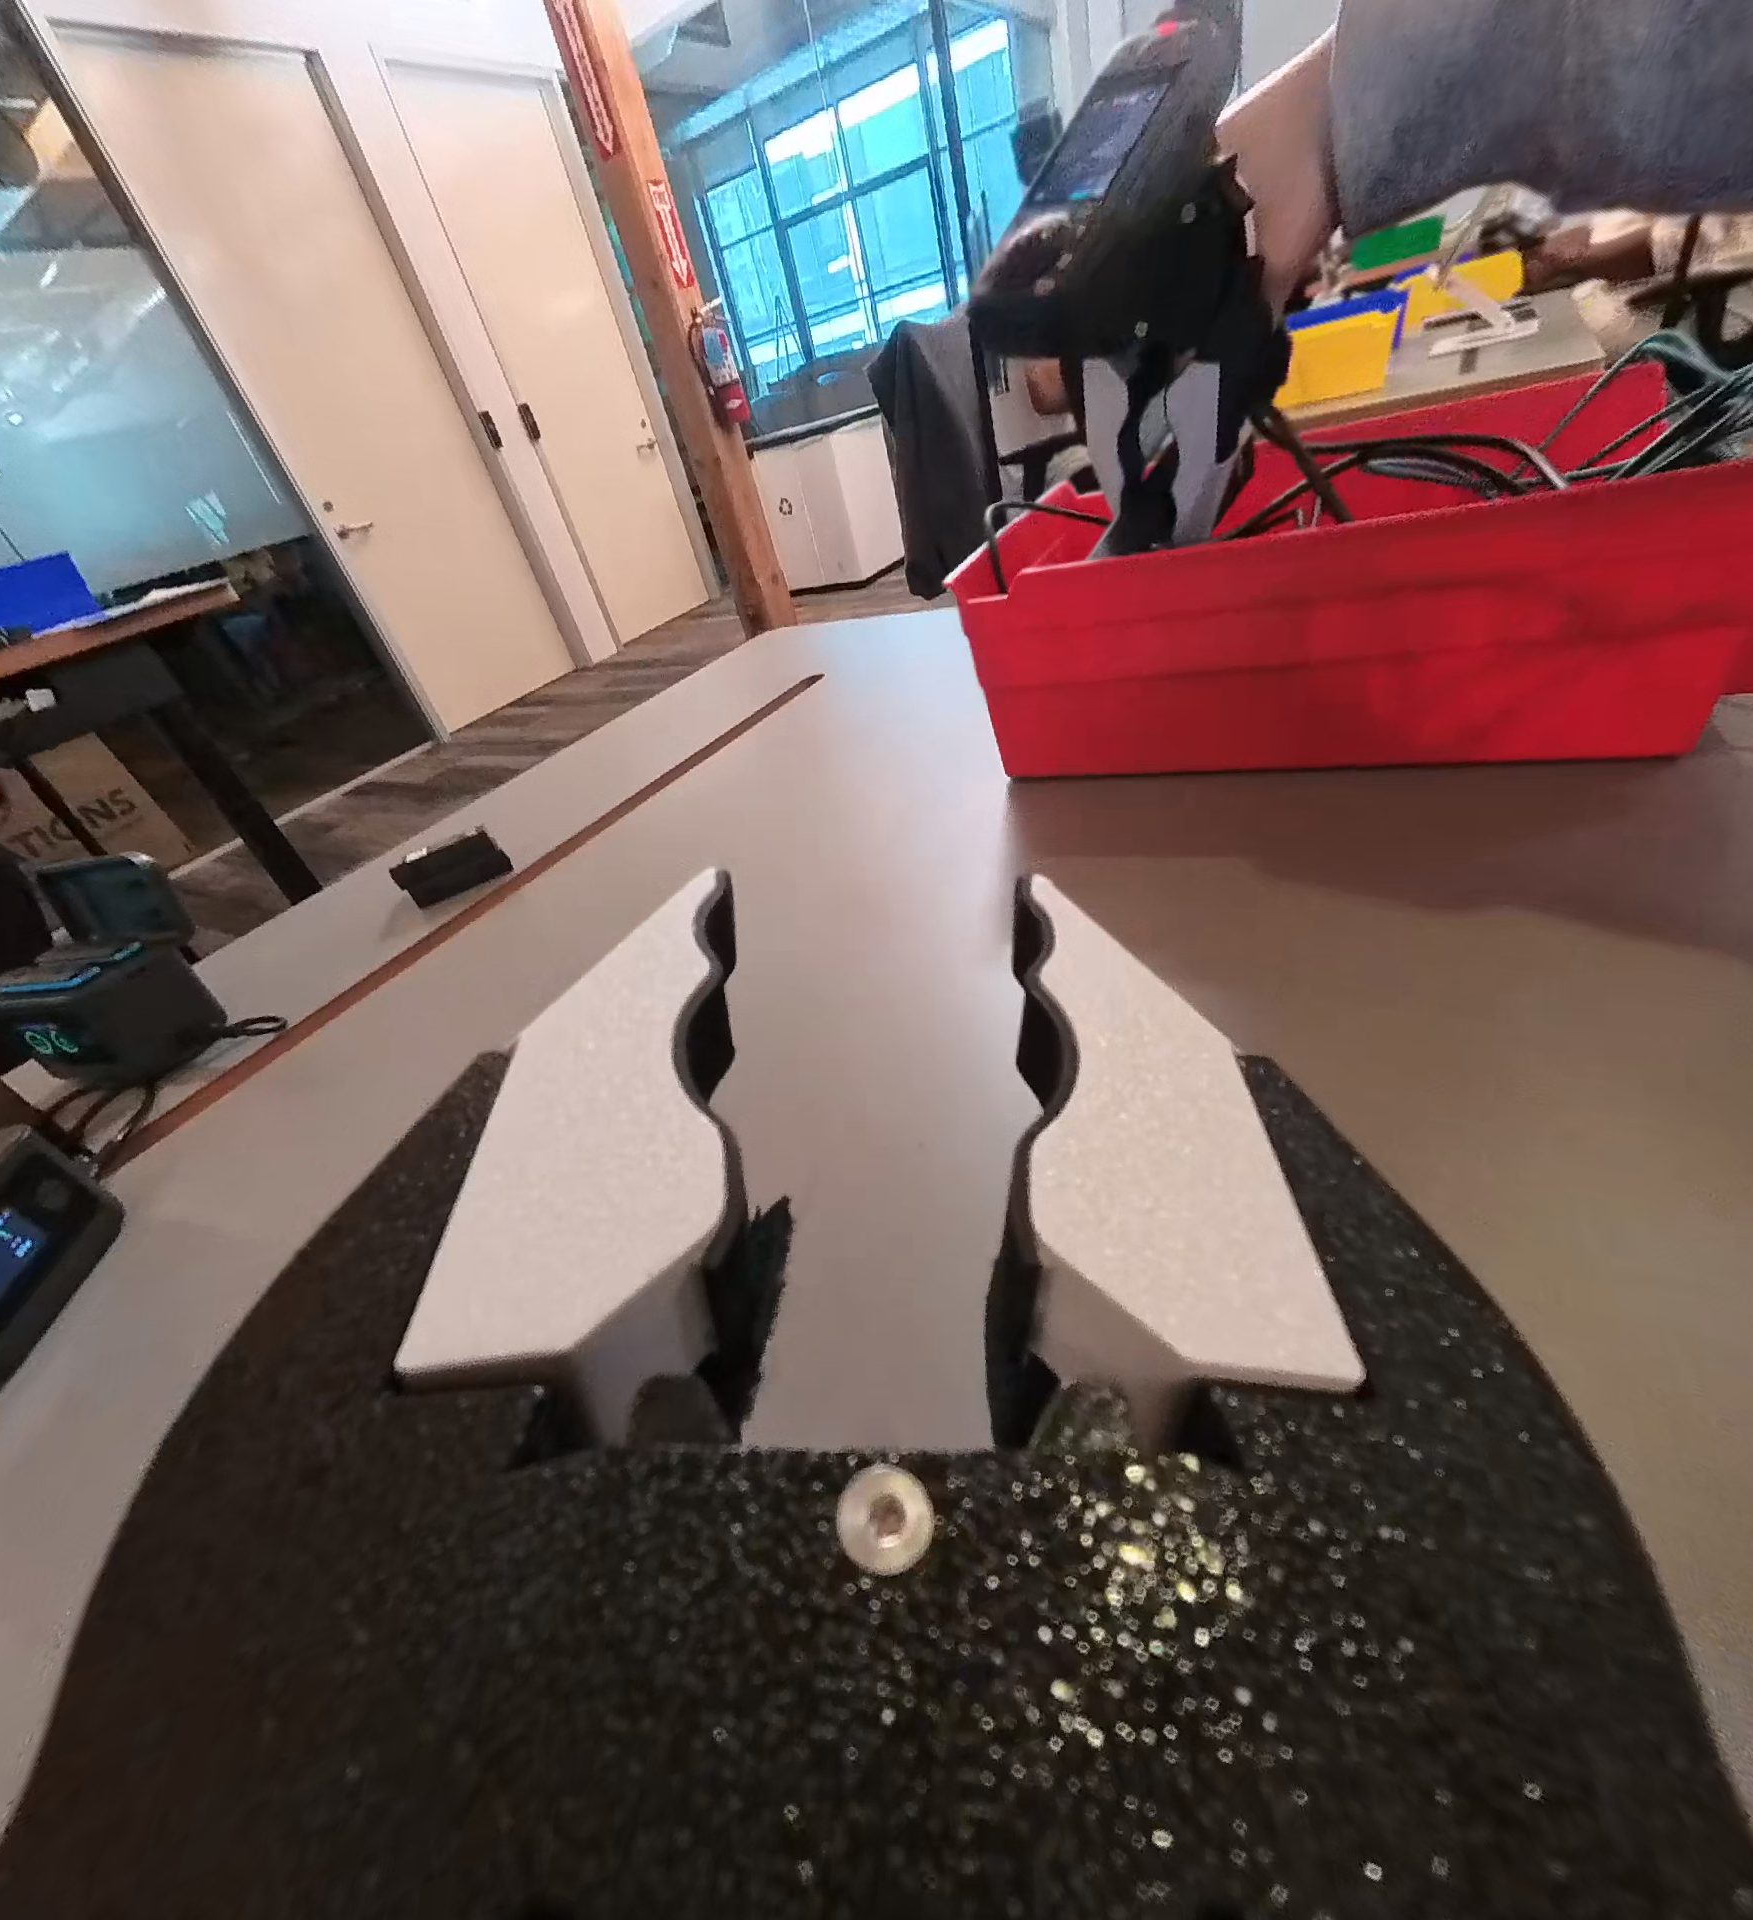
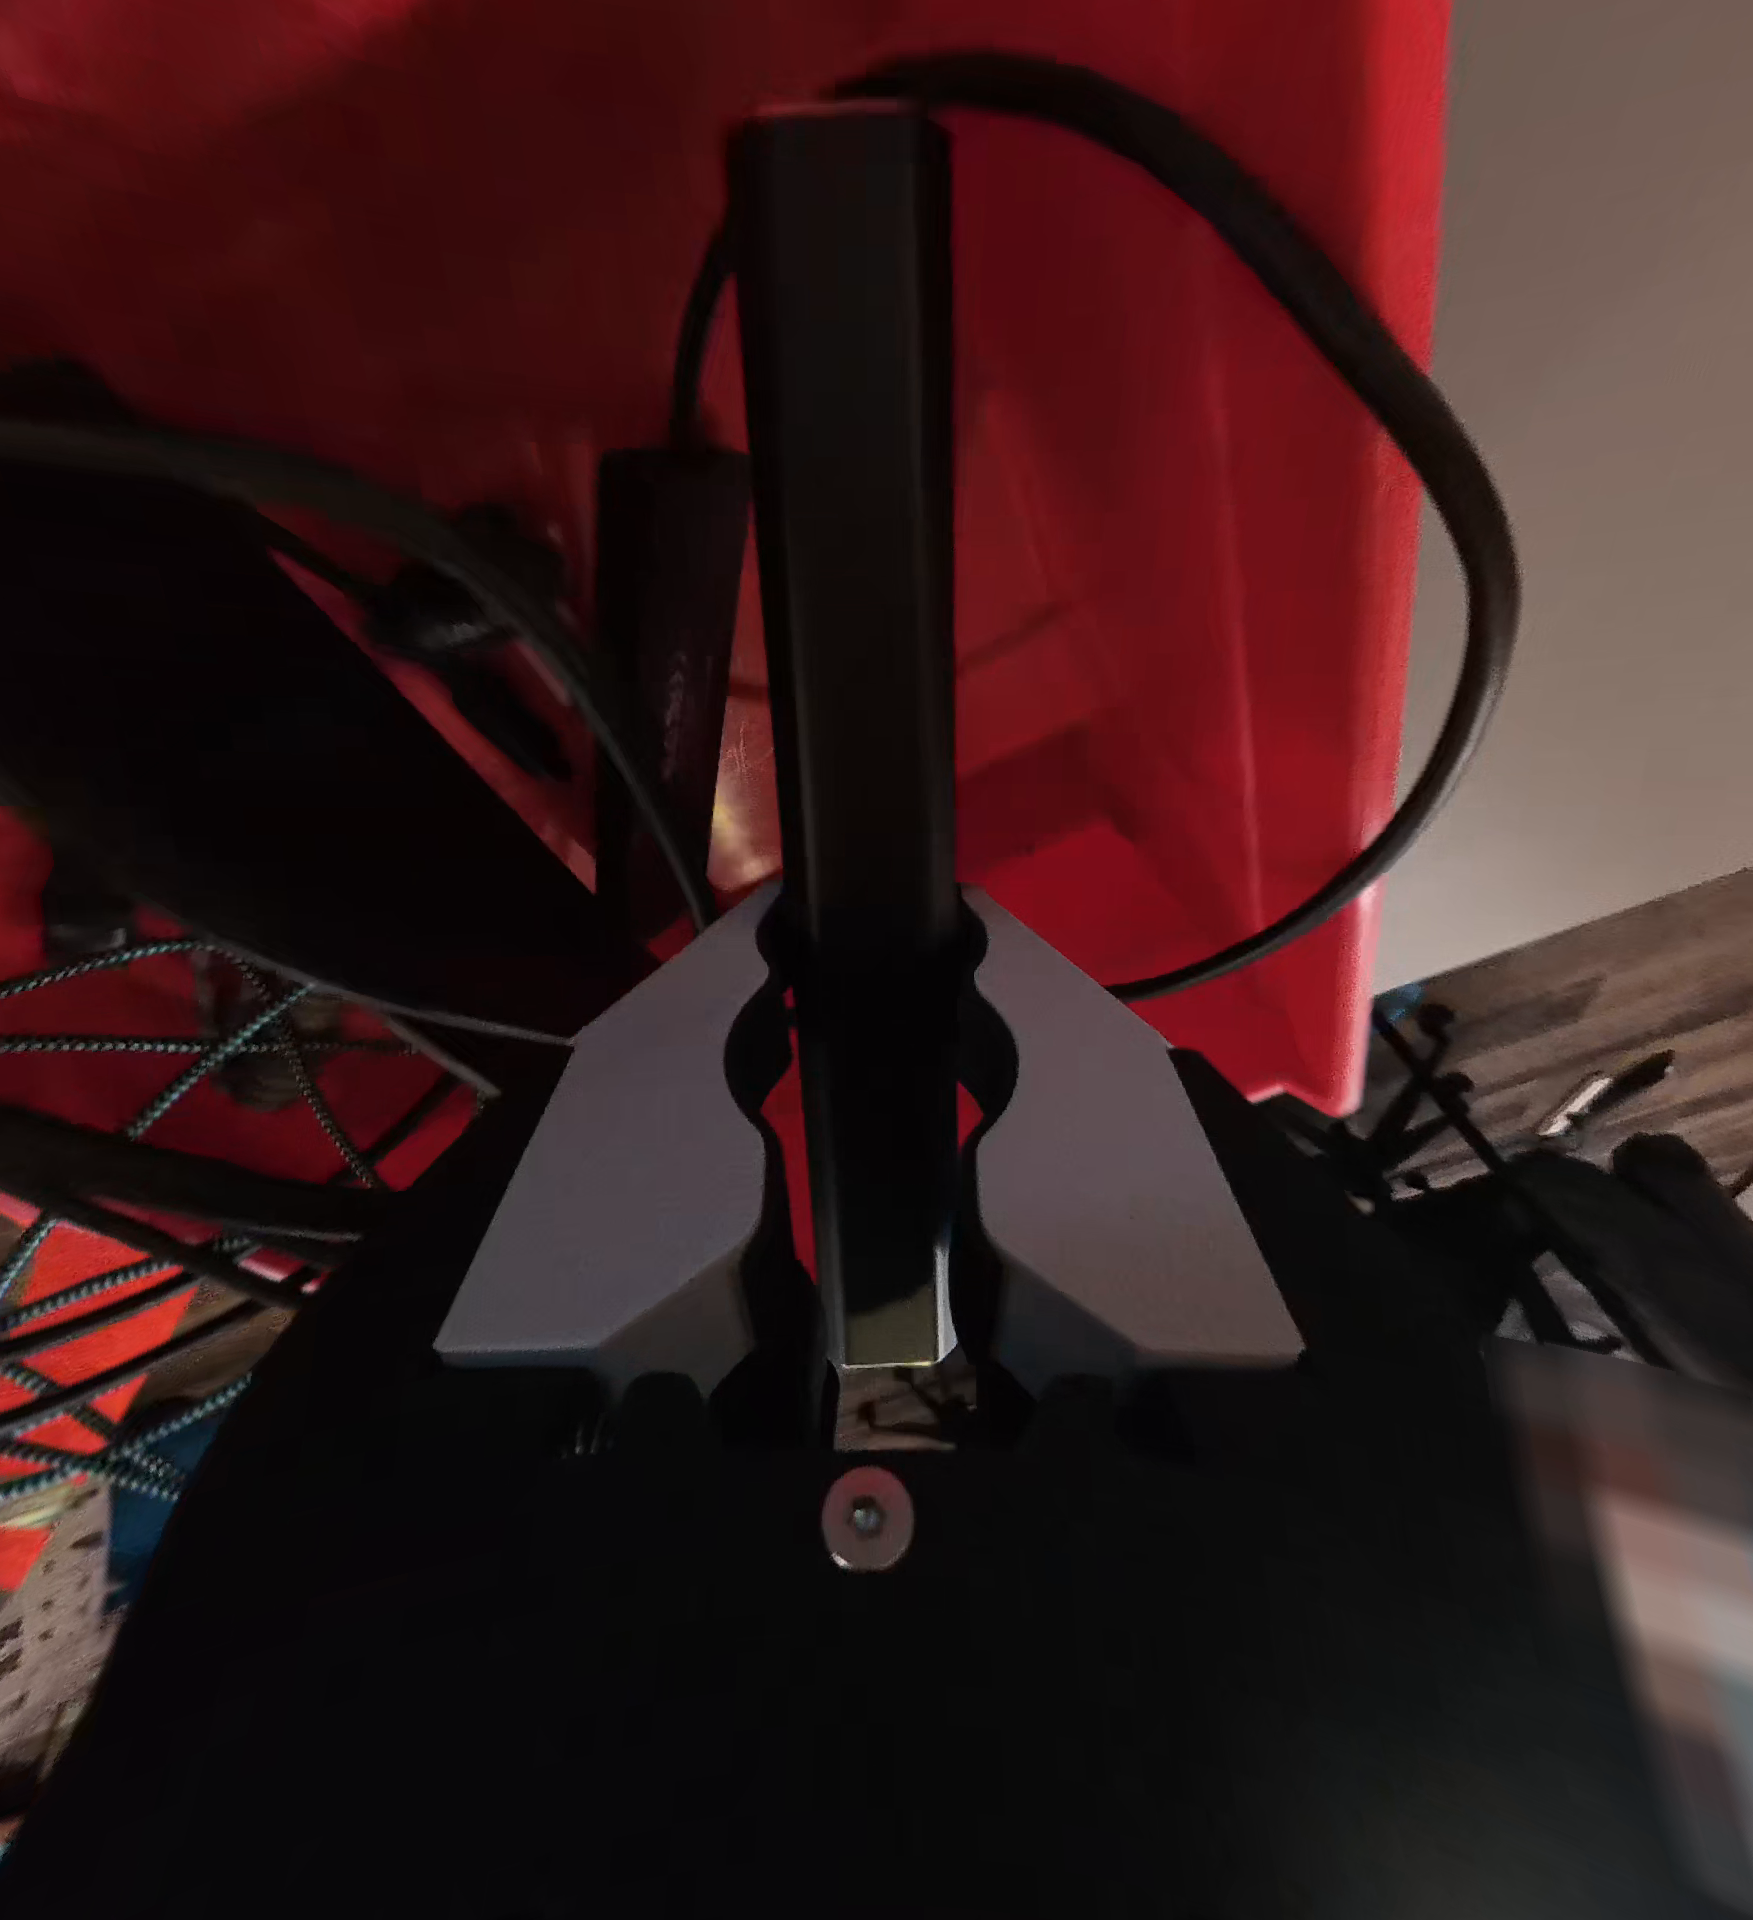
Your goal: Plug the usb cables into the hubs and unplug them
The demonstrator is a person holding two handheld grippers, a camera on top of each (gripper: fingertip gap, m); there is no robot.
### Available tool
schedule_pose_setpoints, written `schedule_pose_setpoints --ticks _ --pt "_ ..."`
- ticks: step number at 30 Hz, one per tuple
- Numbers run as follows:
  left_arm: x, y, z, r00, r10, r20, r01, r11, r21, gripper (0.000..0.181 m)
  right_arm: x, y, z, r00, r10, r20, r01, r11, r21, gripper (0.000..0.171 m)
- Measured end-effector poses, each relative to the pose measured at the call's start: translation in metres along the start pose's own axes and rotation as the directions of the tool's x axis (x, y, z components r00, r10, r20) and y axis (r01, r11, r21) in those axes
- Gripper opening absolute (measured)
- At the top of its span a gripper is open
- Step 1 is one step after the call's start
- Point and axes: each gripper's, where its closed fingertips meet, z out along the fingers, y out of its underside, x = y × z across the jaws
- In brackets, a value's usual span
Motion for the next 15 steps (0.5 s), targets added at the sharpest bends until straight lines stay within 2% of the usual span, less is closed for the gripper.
schedule_pose_setpoints --ticks 5,8,12,15 --pt "-0.007 0.01 0.004 0.999 -0.026 0.027 0.028 0.997 -0.07 0.055 -0.004 0.003 0.021 0.99 0.122 0.073 -0.12 0.992 -0.034 0.027" --pt "-0.012 0.014 0.005 0.997 -0.053 0.053 0.059 0.992 -0.107 0.061 0.001 0.003 0.013 0.971 0.231 0.061 -0.231 0.973 -0.001 0.035" --pt "-0.018 0.016 0.005 0.994 -0.072 0.079 0.082 0.989 -0.125 0.065 0.022 -0.001 -0.036 0.926 0.368 -0.084 -0.343 0.912 0.224 0.061" --pt "-0.025 0.017 0.003 0.991 -0.072 0.116 0.088 0.986 -0.14 0.066 0.024 -0.007 -0.099 0.836 0.498 -0.229 -0.349 0.806 0.478 0.067"
